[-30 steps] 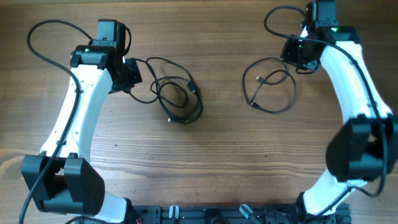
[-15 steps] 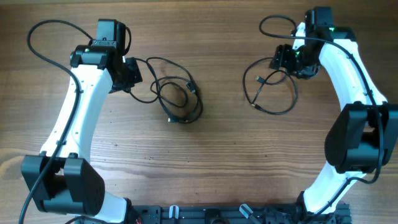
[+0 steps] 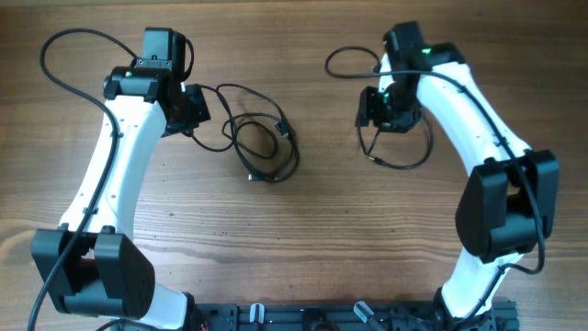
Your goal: Untangle cables
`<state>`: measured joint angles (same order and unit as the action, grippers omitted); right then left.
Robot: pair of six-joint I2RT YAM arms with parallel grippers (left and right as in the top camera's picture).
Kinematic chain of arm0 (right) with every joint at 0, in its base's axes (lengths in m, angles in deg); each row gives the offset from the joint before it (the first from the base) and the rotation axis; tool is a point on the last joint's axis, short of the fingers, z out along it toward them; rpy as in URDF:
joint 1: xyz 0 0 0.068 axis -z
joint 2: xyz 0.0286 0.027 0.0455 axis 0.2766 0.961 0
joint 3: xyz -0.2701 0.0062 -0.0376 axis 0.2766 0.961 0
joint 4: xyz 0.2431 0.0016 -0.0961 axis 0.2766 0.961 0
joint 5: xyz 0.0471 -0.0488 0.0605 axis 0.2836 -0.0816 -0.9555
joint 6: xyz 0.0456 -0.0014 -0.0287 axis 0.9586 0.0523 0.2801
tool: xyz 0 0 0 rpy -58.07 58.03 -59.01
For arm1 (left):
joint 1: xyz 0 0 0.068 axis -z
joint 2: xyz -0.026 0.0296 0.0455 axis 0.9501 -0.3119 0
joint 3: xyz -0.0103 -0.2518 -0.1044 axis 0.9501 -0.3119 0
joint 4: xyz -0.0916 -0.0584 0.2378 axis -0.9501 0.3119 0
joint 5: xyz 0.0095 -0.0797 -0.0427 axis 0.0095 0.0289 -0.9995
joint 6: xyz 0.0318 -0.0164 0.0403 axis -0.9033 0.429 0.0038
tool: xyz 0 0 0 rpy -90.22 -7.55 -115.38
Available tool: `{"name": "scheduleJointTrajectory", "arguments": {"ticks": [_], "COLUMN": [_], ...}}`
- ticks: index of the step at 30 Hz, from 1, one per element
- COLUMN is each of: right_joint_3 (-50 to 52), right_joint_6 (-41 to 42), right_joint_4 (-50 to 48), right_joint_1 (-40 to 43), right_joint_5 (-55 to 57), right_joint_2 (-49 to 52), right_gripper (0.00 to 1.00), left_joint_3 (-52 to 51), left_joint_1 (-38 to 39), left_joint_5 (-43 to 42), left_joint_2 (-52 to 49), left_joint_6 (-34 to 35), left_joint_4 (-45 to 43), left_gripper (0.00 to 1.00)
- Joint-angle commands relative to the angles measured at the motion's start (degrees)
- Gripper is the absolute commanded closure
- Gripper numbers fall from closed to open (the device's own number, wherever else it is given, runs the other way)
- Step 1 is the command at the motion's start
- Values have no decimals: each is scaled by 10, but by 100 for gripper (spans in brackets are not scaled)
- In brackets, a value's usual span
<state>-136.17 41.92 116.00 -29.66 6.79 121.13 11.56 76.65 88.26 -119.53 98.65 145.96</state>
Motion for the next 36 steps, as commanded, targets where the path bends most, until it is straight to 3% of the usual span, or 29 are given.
{"name": "scheduleJointTrajectory", "arguments": {"ticks": [1,6,12,15,18,22,24,29,36], "right_joint_3": [47,97,91,41,3,3,26,109,203], "right_joint_6": [56,74,69,27,53,82,80,80,92], "right_joint_4": [-26,-63,-71,-48,-6,32,26,-37,-183], "right_joint_1": [-10,-10,-10,-10,-8,-5,-5,-5,-7], "right_joint_5": [88,71,77,58,91,135,138,130,131], "right_joint_2": [1,1,1,-10,-46,-68,-64,-63,-63], "right_gripper": [51,65,63,63,56,41,40,42,56], "left_joint_3": [3,3,3,3,3,3,3,-1,-62], "left_joint_1": [-2,-2,-2,-2,-2,0,4,34,81], "left_joint_5": [-3,-3,-3,-4,-25,-124,-156,-164,-164], "left_joint_2": [-2,-2,-2,-2,-2,-2,-2,-2,-3], "left_joint_6": [5,5,5,5,6,6,10,51,51], "left_joint_4": [-3,-4,-4,-10,-10,-11,-15,-25,-98], "left_gripper": [96,96,96,96,96,96,96,96,96]}}
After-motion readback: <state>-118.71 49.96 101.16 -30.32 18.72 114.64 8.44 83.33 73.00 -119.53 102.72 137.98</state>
